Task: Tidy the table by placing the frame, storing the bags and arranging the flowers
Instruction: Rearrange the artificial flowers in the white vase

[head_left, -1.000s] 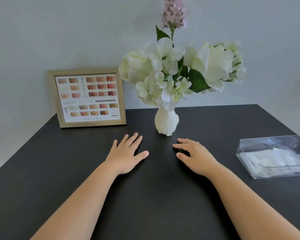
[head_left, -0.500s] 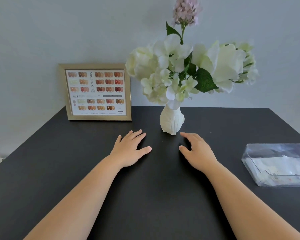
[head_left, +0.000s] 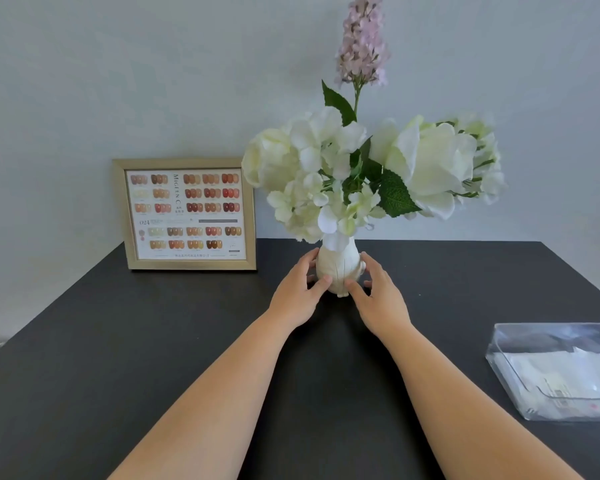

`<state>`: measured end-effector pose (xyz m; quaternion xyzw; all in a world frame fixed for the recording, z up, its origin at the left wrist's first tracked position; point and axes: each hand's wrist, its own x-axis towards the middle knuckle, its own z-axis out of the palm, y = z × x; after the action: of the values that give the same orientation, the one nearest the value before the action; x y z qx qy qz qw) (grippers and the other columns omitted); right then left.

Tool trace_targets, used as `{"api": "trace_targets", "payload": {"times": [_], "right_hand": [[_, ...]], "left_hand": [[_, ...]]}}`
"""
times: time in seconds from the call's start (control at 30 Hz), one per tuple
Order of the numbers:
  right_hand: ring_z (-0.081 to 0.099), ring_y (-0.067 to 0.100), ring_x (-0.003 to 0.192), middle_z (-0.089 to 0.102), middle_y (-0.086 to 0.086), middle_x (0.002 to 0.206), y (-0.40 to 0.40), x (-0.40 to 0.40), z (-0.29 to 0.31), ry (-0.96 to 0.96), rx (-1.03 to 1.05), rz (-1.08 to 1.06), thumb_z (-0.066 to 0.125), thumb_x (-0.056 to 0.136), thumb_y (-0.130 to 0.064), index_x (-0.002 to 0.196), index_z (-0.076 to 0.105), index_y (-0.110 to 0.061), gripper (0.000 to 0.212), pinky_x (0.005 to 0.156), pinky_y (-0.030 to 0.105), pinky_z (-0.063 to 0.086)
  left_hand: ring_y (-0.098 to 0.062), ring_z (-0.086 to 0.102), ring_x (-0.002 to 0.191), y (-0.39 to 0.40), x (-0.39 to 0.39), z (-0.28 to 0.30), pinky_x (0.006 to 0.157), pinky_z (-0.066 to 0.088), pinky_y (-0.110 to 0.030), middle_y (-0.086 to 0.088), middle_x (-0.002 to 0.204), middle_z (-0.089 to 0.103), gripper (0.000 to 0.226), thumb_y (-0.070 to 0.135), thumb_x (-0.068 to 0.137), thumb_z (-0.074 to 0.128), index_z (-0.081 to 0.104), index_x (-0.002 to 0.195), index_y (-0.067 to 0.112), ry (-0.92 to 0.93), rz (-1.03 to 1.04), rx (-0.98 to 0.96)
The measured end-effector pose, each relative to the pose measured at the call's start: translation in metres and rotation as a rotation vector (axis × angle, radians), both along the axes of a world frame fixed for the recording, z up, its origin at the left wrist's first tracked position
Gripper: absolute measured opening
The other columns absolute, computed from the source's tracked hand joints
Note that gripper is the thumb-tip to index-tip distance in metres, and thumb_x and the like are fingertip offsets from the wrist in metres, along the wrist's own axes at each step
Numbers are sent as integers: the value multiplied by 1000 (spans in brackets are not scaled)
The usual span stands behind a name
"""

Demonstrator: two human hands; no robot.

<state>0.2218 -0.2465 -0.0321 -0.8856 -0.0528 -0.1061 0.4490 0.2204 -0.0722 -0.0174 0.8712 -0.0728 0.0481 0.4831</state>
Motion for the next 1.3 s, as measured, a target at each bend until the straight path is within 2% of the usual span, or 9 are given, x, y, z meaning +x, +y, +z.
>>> {"api": "trace_targets", "payload": {"times": [0.23, 0.43, 0.7, 0.8, 0.9, 0.97, 1.07, 1.17, 1.3], "right_hand": [[54, 8, 99, 49, -8, 133, 3, 23, -1, -7, -34, -17, 54, 90, -44, 143, 24, -44, 61, 76, 31, 48], [56, 15, 104, 53, -9, 131, 3, 38, 1, -18, -66, -12, 54, 90, -44, 141, 24, -46, 60, 86, 41, 51], [54, 18, 111, 54, -6, 133, 3, 50, 5, 9, -68, 5, 53, 91, -44, 141, 25, -44, 58, 88, 45, 50], [53, 19, 115, 55, -6, 133, 4, 53, 6, 6, -72, 1, 52, 91, -44, 141, 24, -44, 58, 90, 46, 49], [51, 19, 119, 55, -6, 133, 3, 53, 5, 0, -75, 0, 52, 91, -46, 141, 24, -45, 58, 91, 47, 48], [51, 19, 116, 54, -8, 133, 2, 51, 4, -15, -65, -5, 51, 91, -46, 143, 23, -44, 59, 91, 46, 48], [51, 17, 108, 52, -14, 131, 1, 45, 3, -39, 6, -32, 54, 91, -42, 145, 21, -43, 63, 89, 40, 48], [53, 8, 102, 52, -13, 128, 0, 36, 8, -61, 185, -121, 60, 90, -32, 141, 28, -43, 61, 82, 29, 46], [54, 3, 94, 53, -22, 113, -1, 13, 24, -213, 399, -245, 63, 88, -22, 125, 36, -51, 54, 82, 33, 52]], "left_hand": [[-1, 59, 108, 2, 19, -3, 96, 45, -35, 18, 143, 46, 61, 44, 94, 54, 26, 148, 38, -21, 21, 50], [4, 58, 85, 8, 33, 0, 77, 44, -22, 26, 132, 54, 58, 50, 90, 57, 34, 143, 43, -18, 59, 39], [-7, 58, 99, 9, 48, -2, 93, 47, -37, 19, 139, 51, 60, 51, 92, 55, 32, 146, 38, 7, 63, 86], [-13, 55, 114, 8, 53, -2, 98, 45, -42, 17, 141, 50, 60, 50, 93, 54, 31, 147, 36, 15, 62, 99], [-14, 55, 115, 8, 53, 0, 96, 46, -37, 19, 140, 50, 59, 51, 92, 55, 33, 145, 38, 13, 65, 81], [-9, 60, 101, 10, 47, 0, 83, 46, -27, 24, 134, 52, 55, 52, 90, 56, 38, 141, 41, -2, 71, 49], [-3, 60, 82, 13, 38, 1, 73, 43, -20, 28, 129, 52, 53, 53, 88, 58, 41, 137, 43, -31, 88, 14], [-4, 61, 85, 16, 29, 0, 77, 45, -20, 23, 132, 49, 55, 51, 87, 61, 42, 137, 38, -12, 116, -65], [2, 61, 84, 20, 14, 4, 75, 44, -17, 22, 133, 48, 52, 46, 88, 64, 41, 134, 40, -6, 97, -164]]}}
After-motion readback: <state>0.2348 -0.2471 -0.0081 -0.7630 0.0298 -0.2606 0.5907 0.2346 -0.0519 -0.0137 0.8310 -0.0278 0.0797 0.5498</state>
